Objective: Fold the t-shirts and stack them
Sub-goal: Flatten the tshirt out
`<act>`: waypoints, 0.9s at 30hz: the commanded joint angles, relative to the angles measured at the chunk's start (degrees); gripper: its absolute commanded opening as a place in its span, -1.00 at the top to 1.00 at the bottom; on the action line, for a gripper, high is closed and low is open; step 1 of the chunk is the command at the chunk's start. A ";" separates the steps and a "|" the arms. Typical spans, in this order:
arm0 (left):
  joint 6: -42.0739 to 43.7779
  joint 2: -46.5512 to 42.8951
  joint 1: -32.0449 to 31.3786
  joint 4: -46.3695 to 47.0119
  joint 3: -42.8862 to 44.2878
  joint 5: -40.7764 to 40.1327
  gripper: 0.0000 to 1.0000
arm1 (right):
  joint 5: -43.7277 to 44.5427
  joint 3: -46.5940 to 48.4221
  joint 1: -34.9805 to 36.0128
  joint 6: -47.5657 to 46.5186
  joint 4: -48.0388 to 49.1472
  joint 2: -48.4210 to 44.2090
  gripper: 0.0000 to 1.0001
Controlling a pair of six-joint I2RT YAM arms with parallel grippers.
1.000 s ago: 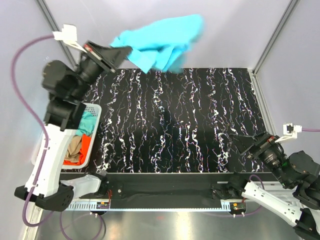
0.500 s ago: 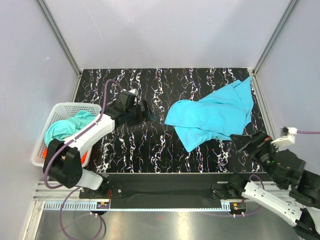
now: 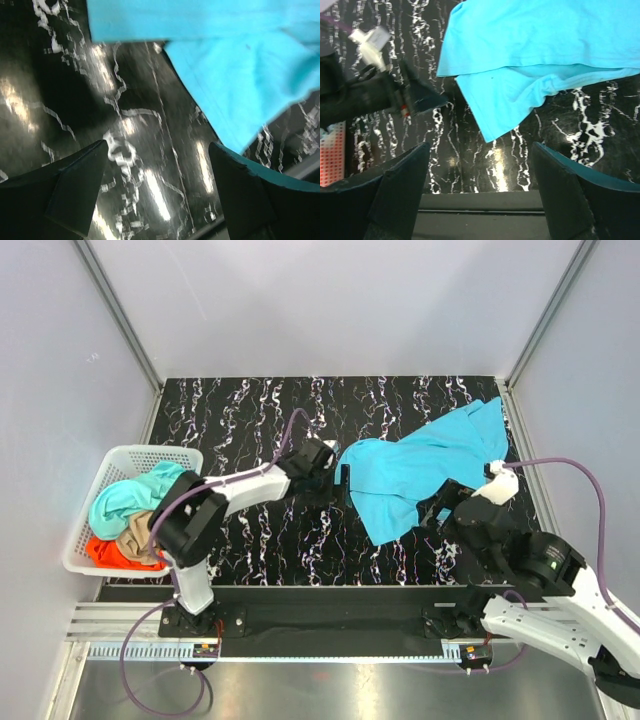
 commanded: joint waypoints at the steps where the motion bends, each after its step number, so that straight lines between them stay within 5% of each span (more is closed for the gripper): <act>1: 1.02 3.39 0.43 1.90 7.80 -2.79 -0.73 | -1.92 -0.34 0.31 -0.44 3.30 -2.16 -0.77; 8: -0.39 10.61 0.78 -1.98 14.15 -12.72 -0.69 | -3.24 -4.82 0.31 0.27 5.41 -7.70 -0.62; 18: 2.50 16.40 1.31 -1.80 19.41 -11.07 -0.57 | 4.27 -6.14 0.40 -3.32 6.99 -0.70 -0.62; 21: 2.60 19.39 1.66 -2.32 22.22 -7.20 -0.21 | 13.59 -3.61 0.22 -1.85 4.45 6.23 -0.61; 22: 3.47 19.92 1.84 -3.36 22.85 -5.54 0.38 | 14.85 -1.42 -0.04 -2.36 4.53 7.92 -0.61; 23: 3.82 20.10 2.27 -4.59 23.46 -5.00 0.60 | 15.30 -0.35 -0.56 -3.41 6.18 9.51 -0.61; 25: 3.04 16.79 4.82 -6.36 23.12 -3.86 0.91 | 10.58 3.24 -5.91 -9.47 9.26 14.08 -0.62; 27: 1.55 13.18 9.63 -5.14 18.84 -2.28 1.00 | -0.09 4.92 -15.10 -14.64 14.01 17.93 -0.62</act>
